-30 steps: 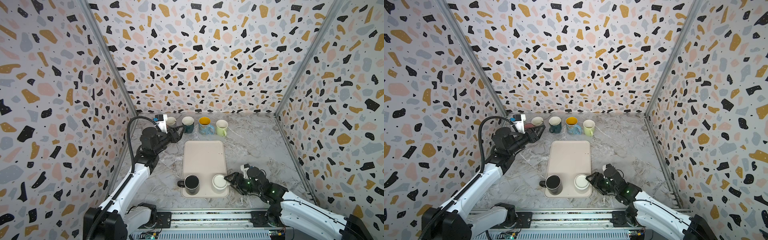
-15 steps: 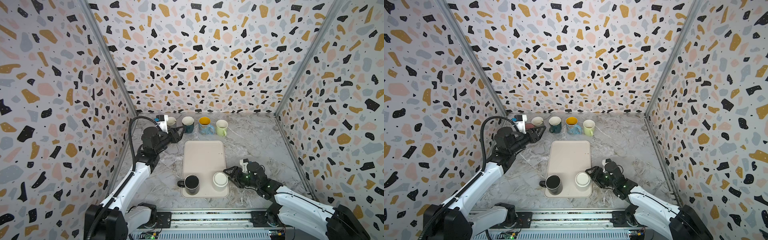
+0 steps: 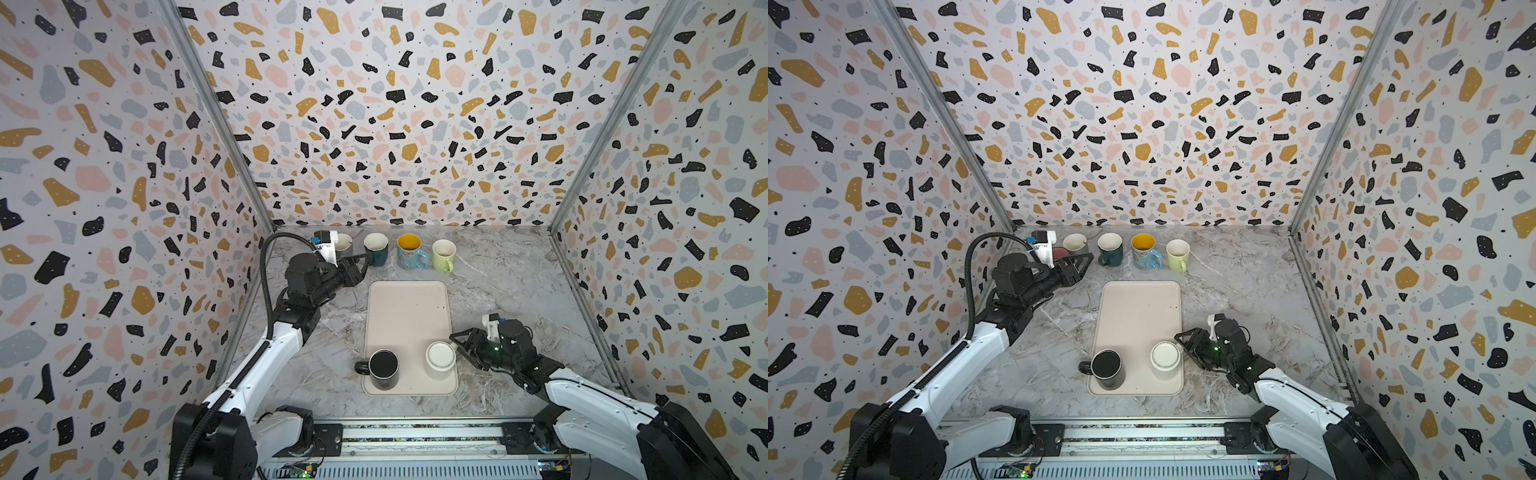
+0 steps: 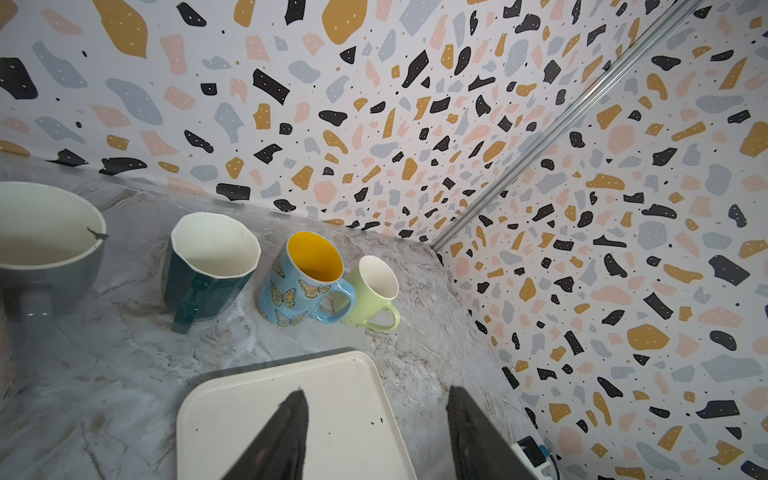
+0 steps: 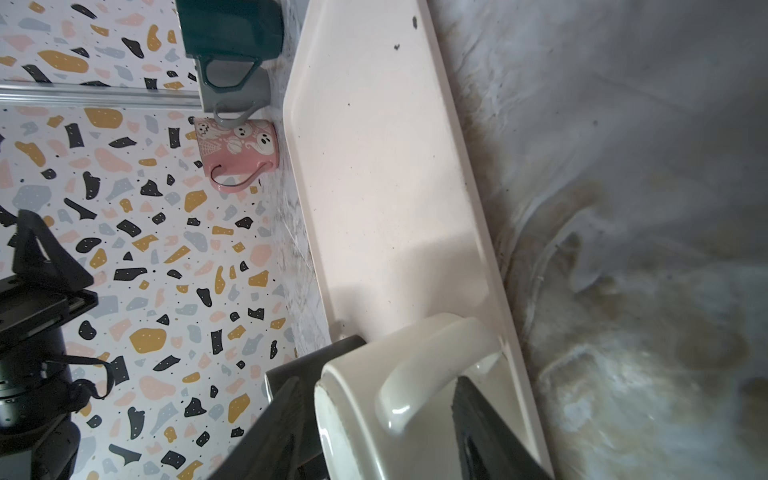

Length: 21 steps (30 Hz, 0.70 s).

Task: Turn the mug right side up
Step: 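Close the right gripper on the white mug's handle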

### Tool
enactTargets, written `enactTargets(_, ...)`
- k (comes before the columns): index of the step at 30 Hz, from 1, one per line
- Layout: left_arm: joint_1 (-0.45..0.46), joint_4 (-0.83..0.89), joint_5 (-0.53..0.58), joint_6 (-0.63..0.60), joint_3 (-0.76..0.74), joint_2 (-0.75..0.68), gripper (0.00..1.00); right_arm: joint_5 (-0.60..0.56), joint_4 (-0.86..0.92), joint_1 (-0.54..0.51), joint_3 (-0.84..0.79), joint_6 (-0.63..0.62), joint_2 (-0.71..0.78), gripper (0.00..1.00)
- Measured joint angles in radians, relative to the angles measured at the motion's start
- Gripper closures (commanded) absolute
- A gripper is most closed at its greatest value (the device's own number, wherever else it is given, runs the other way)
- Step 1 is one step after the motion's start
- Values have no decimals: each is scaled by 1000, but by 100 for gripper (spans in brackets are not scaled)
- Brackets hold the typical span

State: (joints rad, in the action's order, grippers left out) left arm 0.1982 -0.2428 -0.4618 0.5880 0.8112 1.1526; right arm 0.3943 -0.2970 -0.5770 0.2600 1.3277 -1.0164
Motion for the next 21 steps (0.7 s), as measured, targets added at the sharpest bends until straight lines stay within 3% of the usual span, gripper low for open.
enactTargets(9, 0, 4, 0, 0, 0, 0, 44, 22, -13, 0, 3, -9, -10, 43)
enactTargets(18, 0, 7, 0, -1, 0, 11, 44, 63, -109, 0, 37, -10, -153, 45)
enactTargets(21, 0, 7, 0, -1, 0, 11, 45, 64, -127, 0, 42, -18, -179, 50)
